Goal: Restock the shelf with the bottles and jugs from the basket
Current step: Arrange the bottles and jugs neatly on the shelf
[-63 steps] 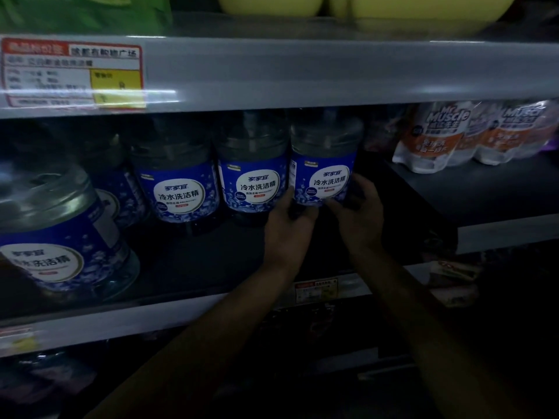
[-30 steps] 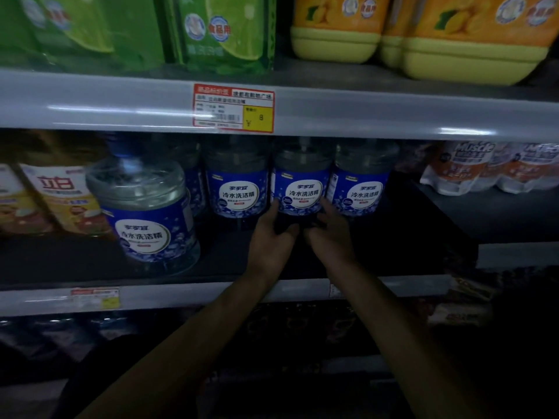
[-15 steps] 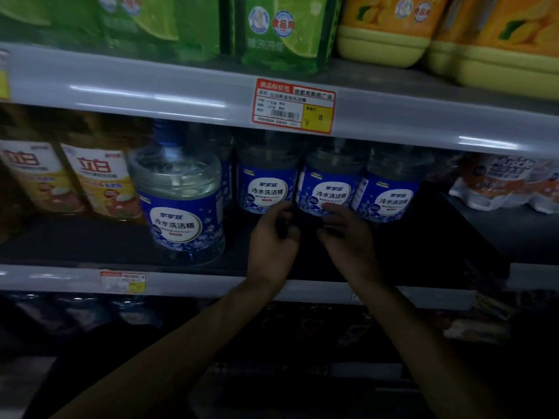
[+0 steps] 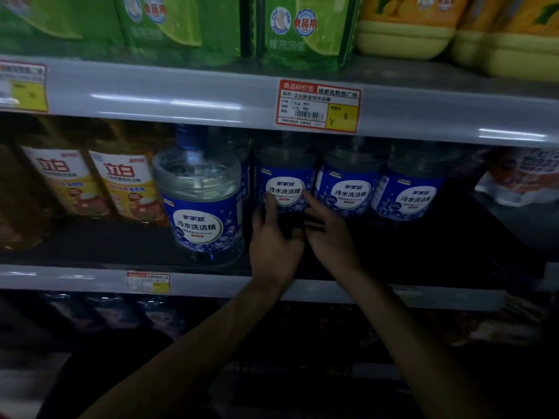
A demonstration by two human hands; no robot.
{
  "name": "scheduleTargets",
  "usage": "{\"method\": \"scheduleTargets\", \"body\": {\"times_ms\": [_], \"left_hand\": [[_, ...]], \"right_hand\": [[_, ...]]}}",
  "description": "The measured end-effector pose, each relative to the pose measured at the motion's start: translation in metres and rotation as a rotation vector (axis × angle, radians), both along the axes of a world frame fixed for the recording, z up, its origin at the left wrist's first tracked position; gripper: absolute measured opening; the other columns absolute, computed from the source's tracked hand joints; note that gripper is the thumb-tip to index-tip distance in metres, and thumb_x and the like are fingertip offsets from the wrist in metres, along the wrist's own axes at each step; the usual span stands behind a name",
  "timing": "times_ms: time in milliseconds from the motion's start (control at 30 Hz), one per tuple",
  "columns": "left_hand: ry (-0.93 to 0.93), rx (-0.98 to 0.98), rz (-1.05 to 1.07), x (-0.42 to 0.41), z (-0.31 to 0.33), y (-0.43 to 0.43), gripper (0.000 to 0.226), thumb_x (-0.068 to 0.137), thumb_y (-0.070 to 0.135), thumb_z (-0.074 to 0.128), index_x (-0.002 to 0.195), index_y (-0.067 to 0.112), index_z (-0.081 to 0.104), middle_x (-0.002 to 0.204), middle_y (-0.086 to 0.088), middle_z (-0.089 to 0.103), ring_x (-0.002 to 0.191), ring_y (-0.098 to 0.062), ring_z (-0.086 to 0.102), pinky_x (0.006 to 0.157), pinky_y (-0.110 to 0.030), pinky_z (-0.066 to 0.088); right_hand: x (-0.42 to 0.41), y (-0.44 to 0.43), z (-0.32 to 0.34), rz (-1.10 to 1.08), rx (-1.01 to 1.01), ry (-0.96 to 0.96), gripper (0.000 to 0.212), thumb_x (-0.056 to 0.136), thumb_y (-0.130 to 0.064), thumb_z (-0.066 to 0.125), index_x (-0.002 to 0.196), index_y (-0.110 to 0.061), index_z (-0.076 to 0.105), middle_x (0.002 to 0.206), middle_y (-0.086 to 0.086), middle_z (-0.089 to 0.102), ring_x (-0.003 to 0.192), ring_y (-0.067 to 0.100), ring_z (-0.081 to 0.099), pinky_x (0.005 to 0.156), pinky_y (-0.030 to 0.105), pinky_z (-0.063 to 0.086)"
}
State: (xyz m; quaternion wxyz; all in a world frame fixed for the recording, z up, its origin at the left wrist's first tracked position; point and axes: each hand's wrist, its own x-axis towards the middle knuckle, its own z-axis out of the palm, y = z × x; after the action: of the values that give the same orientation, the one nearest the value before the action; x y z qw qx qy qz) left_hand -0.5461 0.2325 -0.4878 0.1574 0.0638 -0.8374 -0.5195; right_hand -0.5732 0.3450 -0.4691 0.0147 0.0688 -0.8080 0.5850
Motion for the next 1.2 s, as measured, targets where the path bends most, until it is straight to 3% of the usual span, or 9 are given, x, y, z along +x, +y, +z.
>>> {"method": "scheduleTargets", "body": {"times_ms": [200,367,433,500,633,800,1000,1133,1200], "left_hand": [[0.021,0.054,0.001,0.001,-0.001,-0.001,0.084,0.098,0.025,0.063,0.165,0.030,0.014,0.165,-0.005,0.025,0.147,-0.025,0.036,0.107,-0.025,0.032],[0.163,-0.225,0.001,0.007,-0.007,0.004,0.074,0.098,0.040,0.065,0.161,0.032,0.027,0.161,-0.004,0.027,0.143,-0.026,0.041,0.101,-0.042,0.052],[0.207,-0.352,-0.005,0.007,-0.013,0.009,0.076,0.097,0.044,0.064,0.161,0.034,0.025,0.166,-0.006,0.020,0.147,-0.030,0.036,0.100,-0.048,0.054],[0.196,-0.421,0.014,0.005,-0.019,0.016,0.080,0.098,0.046,0.061,0.164,0.032,0.019,0.170,-0.009,0.009,0.150,-0.037,0.032,0.103,-0.056,0.051],[0.162,-0.496,0.046,0.003,-0.027,0.028,0.084,0.098,0.054,0.054,0.165,0.030,0.010,0.172,-0.009,-0.010,0.143,-0.046,0.041,0.103,-0.058,0.050],[0.175,-0.503,0.095,-0.001,-0.027,0.029,0.077,0.097,0.054,0.055,0.163,0.033,0.022,0.172,-0.008,-0.006,0.125,-0.045,0.059,0.082,-0.047,0.060],[0.182,-0.481,0.015,0.002,-0.024,0.016,0.074,0.096,0.051,0.061,0.161,0.029,0.031,0.172,-0.001,-0.008,0.144,-0.036,0.044,0.092,-0.047,0.059],[0.217,-0.473,-0.047,0.022,-0.016,-0.009,0.061,0.099,0.046,0.055,0.156,0.032,0.039,0.169,0.004,0.014,0.140,-0.028,0.048,0.092,-0.048,0.059],[0.322,-0.469,-0.075,0.038,-0.008,-0.025,0.056,0.098,0.041,0.052,0.152,0.029,0.045,0.163,0.003,0.030,0.134,-0.024,0.053,0.087,-0.044,0.060]], "right_hand": [[0.002,0.026,-0.002,-0.103,-0.001,0.046,0.056,0.093,0.001,0.062,0.140,-0.030,0.058,0.128,-0.002,0.063,0.114,0.007,0.061,0.082,0.013,0.049],[0.005,0.080,-0.006,-0.464,0.040,0.331,0.026,0.086,-0.019,0.079,0.106,-0.024,0.064,0.098,-0.012,0.068,0.093,-0.007,0.064,0.085,0.025,0.056],[-0.002,0.105,-0.010,-0.570,0.074,0.386,0.038,0.083,-0.024,0.080,0.114,-0.025,0.059,0.111,-0.002,0.068,0.103,0.004,0.065,0.090,0.033,0.057],[-0.009,0.123,-0.014,-0.579,0.116,0.341,0.064,0.083,-0.022,0.079,0.139,-0.026,0.049,0.134,0.008,0.060,0.120,0.018,0.062,0.098,0.040,0.056],[-0.013,0.124,-0.032,-0.494,0.157,0.318,0.092,0.089,-0.008,0.071,0.162,-0.026,0.017,0.161,0.003,0.036,0.145,0.018,0.040,0.115,0.038,0.041],[-0.014,0.116,-0.035,-0.567,0.145,0.312,0.089,0.091,0.000,0.063,0.162,-0.028,0.017,0.164,0.008,0.030,0.149,0.024,0.034,0.118,0.042,0.037],[-0.007,0.112,-0.013,-0.560,0.197,0.253,0.076,0.094,-0.002,0.061,0.160,-0.020,0.027,0.156,0.011,0.042,0.142,0.027,0.043,0.116,0.043,0.041],[0.018,0.081,0.020,-0.540,0.184,0.349,0.062,0.092,-0.007,0.066,0.148,-0.023,0.047,0.141,0.003,0.053,0.124,0.011,0.052,0.104,0.026,0.042],[0.032,0.060,0.031,-0.447,0.157,0.376,0.058,0.090,-0.010,0.069,0.142,-0.027,0.051,0.136,-0.001,0.056,0.116,0.003,0.051,0.101,0.025,0.045]]}}
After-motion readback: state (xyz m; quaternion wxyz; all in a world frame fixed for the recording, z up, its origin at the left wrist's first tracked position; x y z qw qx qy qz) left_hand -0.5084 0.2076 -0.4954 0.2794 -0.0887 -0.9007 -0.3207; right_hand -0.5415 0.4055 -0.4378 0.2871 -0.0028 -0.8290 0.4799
